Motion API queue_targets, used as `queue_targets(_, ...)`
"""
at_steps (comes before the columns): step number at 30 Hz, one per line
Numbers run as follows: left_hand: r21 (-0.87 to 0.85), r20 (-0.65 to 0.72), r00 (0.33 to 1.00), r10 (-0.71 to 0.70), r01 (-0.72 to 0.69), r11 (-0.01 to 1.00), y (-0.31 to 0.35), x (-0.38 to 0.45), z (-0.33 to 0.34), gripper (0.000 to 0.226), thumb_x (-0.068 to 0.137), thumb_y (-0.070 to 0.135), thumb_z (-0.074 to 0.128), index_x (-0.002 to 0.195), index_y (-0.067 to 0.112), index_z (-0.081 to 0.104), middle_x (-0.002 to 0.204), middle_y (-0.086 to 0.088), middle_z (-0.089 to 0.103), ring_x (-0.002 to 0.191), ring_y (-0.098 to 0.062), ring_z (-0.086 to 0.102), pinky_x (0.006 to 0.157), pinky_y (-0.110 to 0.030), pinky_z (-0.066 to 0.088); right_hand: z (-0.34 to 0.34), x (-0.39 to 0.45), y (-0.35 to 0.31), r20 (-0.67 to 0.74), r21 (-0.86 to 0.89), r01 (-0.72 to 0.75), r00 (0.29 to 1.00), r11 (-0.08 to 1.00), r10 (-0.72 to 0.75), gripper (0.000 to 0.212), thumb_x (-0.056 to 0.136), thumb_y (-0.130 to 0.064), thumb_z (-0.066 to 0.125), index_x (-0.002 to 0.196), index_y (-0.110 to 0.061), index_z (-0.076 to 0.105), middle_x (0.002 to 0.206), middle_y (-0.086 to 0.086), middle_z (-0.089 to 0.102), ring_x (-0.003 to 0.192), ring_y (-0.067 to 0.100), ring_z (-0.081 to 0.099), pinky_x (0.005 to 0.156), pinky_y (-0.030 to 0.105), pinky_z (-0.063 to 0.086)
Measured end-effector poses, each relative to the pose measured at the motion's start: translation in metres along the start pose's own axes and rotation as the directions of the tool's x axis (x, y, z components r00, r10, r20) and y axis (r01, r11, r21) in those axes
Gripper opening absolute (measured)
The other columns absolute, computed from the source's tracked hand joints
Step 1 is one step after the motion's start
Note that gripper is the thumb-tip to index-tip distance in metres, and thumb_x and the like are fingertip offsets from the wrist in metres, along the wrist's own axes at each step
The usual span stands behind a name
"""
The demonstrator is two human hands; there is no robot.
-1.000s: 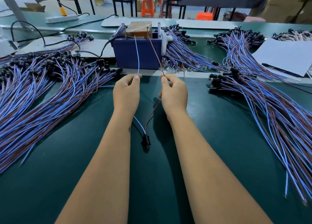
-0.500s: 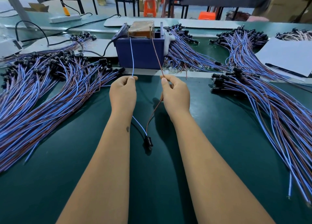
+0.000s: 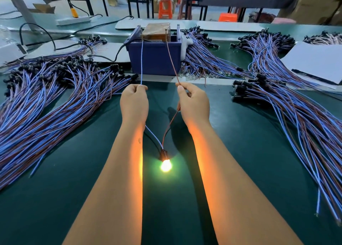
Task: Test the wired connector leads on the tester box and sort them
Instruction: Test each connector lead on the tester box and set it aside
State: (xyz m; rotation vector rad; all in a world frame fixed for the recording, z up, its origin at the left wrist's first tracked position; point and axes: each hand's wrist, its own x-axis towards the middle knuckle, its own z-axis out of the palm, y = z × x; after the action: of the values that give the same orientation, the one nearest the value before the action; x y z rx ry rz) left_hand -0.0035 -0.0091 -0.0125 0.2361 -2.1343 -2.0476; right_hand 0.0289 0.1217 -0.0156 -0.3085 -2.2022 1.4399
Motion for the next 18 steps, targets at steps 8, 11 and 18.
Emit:
queue_targets(8, -0.031, 0.010, 1.000, -0.018, 0.018, 0.999, 0.000, 0.000, 0.000, 0.021, 0.092, 0.016, 0.041, 0.084, 0.023, 0.059, 0.043, 0.016, 0.042, 0.041, -0.008, 0.033, 0.044, -0.025, 0.029, -0.001, -0.001, -0.001, 0.004, 0.017, 0.006, 1.000, 1.000, -0.006, 0.028, 0.100, -0.028, 0.047, 0.118, -0.022, 0.068, 0.091, -0.005, 0.068, 0.084, 0.016, 0.062, 0.070, 0.026, 0.046)
queue_targets(11, -0.060, 0.023, 1.000, 0.002, -0.001, 0.998, 0.002, -0.004, 0.000, 0.020, 0.092, 0.015, 0.047, 0.082, 0.021, 0.064, 0.051, 0.013, 0.048, 0.044, -0.005, 0.042, 0.051, -0.025, 0.039, -0.003, -0.004, -0.003, -0.009, 0.066, 0.053, 0.999, 0.996, -0.052, 0.022, 0.099, -0.027, 0.049, 0.108, -0.023, 0.069, 0.068, -0.010, 0.059, 0.071, 0.016, 0.058, 0.070, 0.034, 0.050)
queue_targets(18, -0.169, 0.254, 0.965, 0.064, -0.021, 0.985, 0.012, -0.019, 0.012, 0.022, 0.095, 0.016, 0.055, 0.086, 0.017, 0.075, 0.051, 0.011, 0.047, 0.043, -0.004, 0.036, 0.044, -0.016, 0.032, 0.001, -0.012, -0.010, 0.128, 0.059, 0.100, 0.986, 0.993, -0.107, 0.019, 0.094, -0.027, 0.059, 0.076, -0.024, 0.063, 0.055, -0.011, 0.055, 0.059, 0.016, 0.053, 0.063, 0.042, 0.050)
